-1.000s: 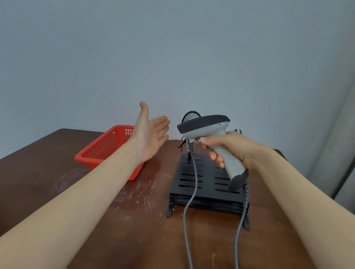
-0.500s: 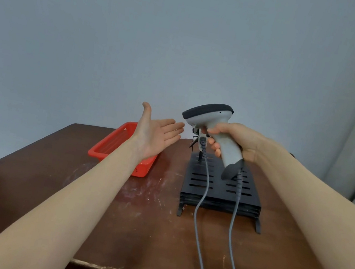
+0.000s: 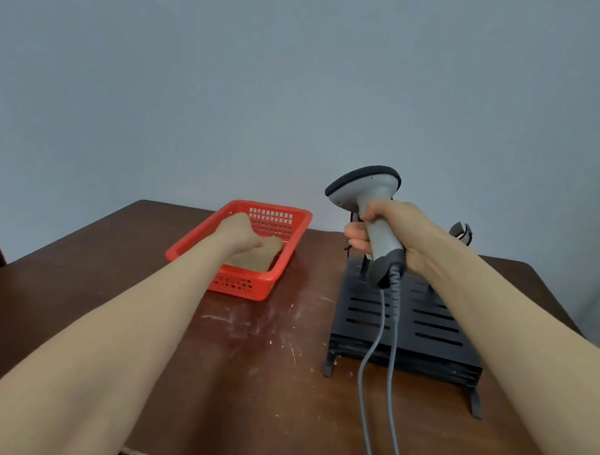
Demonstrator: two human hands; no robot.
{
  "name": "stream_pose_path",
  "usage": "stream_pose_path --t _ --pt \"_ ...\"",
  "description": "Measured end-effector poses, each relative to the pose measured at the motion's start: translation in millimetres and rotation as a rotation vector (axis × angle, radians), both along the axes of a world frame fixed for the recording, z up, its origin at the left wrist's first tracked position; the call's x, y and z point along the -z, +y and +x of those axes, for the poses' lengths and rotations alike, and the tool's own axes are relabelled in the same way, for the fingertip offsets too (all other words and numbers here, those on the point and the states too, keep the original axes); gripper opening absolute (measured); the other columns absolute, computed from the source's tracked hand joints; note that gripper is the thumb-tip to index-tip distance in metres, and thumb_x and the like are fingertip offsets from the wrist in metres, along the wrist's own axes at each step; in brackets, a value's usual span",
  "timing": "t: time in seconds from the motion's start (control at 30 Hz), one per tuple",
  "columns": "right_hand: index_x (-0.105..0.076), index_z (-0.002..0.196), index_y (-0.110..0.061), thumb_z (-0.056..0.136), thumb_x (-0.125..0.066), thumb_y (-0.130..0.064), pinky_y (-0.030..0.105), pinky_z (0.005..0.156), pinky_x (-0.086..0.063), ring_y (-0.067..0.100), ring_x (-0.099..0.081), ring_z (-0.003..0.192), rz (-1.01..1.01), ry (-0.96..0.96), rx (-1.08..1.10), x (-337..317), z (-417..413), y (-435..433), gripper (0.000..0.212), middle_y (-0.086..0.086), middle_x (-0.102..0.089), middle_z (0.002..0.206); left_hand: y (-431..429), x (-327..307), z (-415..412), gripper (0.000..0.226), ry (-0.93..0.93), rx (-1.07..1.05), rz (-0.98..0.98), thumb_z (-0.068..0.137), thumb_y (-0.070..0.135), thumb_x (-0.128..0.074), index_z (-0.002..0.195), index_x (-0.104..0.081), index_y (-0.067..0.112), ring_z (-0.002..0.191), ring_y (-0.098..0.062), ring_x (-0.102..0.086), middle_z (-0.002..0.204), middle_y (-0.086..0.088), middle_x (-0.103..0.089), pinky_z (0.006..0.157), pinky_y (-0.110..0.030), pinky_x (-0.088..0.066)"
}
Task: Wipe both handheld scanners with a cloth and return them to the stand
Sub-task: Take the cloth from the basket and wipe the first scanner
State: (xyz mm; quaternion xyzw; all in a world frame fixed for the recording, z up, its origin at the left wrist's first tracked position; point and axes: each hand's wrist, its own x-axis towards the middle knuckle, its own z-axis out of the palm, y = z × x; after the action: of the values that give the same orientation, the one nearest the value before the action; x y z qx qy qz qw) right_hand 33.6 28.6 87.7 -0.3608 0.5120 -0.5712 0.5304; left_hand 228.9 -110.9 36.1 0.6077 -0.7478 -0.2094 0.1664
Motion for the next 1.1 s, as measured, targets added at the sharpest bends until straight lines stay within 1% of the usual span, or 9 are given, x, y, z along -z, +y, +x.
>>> stream_pose_path --t 0.07,0.13,0.3,0.47,0.67,0.77,0.87,1.0,1.1 --pt "-0.050 0.105 0.005 0.082 -0.050 0.000 0.025 0.048 -0.055 0.019 -0.069 0.058 0.019 0.040 0.025 2.4 0.0 -1.7 0.024 0.021 -0.068 0.073 -6.7 8.1 0.6 0.048 -0.203 0.020 0.012 0.089 0.024 -0.062 0.128 -0.049 -0.002 0.118 -0.032 -0.053 0.130 -0.016 -0.056 0.091 -0.034 -0.043" --pt "-0.051 0.107 0.007 0.081 -0.051 -0.001 0.025 0.050 -0.056 0.020 -0.070 0.062 0.025 0.057 0.036 4.5 -1.2 -6.7 0.027 0.022 -0.071 0.080 -18.7 15.8 -1.1 0.056 -0.279 0.007 0.051 0.090 0.028 -0.060 0.135 -0.042 -0.002 0.125 -0.032 -0.049 0.137 -0.017 -0.051 0.097 -0.035 -0.040" --pt "-0.052 0.109 0.008 0.083 -0.051 -0.004 0.024 0.050 -0.056 0.017 -0.068 0.058 0.029 0.097 0.029 6.6 -9.9 -9.3 0.028 0.022 -0.071 0.091 -34.9 27.7 -9.7 0.064 -0.327 -0.014 0.110 0.091 0.035 -0.054 0.140 -0.038 -0.002 0.129 -0.032 -0.046 0.143 -0.017 -0.046 0.102 -0.035 -0.039" --pt "-0.051 0.108 0.008 0.083 -0.051 -0.004 0.024 0.048 -0.053 0.016 -0.066 0.055 0.032 0.095 0.026 7.7 -12.5 -7.7 0.028 0.024 -0.070 0.097 -45.5 36.2 -12.3 0.047 -0.348 -0.043 0.034 0.086 0.018 -0.061 0.128 -0.050 0.002 0.120 -0.031 -0.054 0.132 -0.017 -0.055 0.095 -0.035 -0.044" --pt "-0.050 0.100 0.004 0.084 -0.049 -0.003 0.026 0.050 -0.054 0.016 -0.063 0.054 0.003 0.052 0.030 5.7 -15.9 1.0 0.018 0.024 -0.069 0.096 -35.9 15.7 -21.7 0.025 0.004 -0.135 -0.150 0.090 0.012 -0.051 0.110 -0.058 -0.001 0.109 -0.035 -0.058 0.111 -0.017 -0.062 0.088 -0.039 -0.045" --pt "-0.048 0.106 0.002 0.084 -0.047 -0.002 0.024 0.047 -0.051 0.016 -0.058 0.050 -0.019 0.001 0.035 4.1 -19.0 11.8 0.022 0.026 -0.067 0.099 -28.2 0.2 -25.6 0.032 0.258 -0.141 -0.224 0.090 0.011 -0.049 0.116 -0.063 0.000 0.114 -0.034 -0.057 0.120 -0.020 -0.063 0.090 -0.036 -0.043" --pt "-0.047 0.111 0.000 0.085 -0.047 -0.003 0.022 0.043 -0.049 0.014 -0.052 0.044 -0.035 -0.024 0.058 1.2 -23.2 25.3 0.026 0.024 -0.068 0.099 -9.9 -17.3 -29.3 0.036 0.445 -0.120 -0.278 0.088 0.013 -0.054 0.122 -0.063 0.008 0.116 -0.028 -0.056 0.124 -0.012 -0.063 0.096 -0.034 -0.044" --pt "-0.050 0.112 -0.003 0.089 -0.049 -0.011 0.021 0.042 -0.048 0.013 -0.049 0.041 -0.054 -0.076 0.091 -0.9 -31.7 45.9 0.024 0.019 -0.068 0.088 26.1 -43.1 -38.8 0.036 0.627 -0.077 -0.388 0.083 0.014 -0.058 0.119 -0.063 0.017 0.111 -0.021 -0.057 0.120 -0.004 -0.064 0.091 -0.030 -0.045" --pt "-0.052 0.116 -0.004 0.092 -0.053 -0.022 0.021 0.042 -0.049 0.013 -0.051 0.042 -0.079 -0.130 0.126 1.5 -39.4 61.0 0.030 0.014 -0.066 0.076 59.4 -58.4 -48.8 0.044 0.727 -0.016 -0.445 0.083 0.011 -0.059 0.127 -0.054 0.018 0.110 -0.018 -0.054 0.122 -0.003 -0.058 0.090 -0.026 -0.042"
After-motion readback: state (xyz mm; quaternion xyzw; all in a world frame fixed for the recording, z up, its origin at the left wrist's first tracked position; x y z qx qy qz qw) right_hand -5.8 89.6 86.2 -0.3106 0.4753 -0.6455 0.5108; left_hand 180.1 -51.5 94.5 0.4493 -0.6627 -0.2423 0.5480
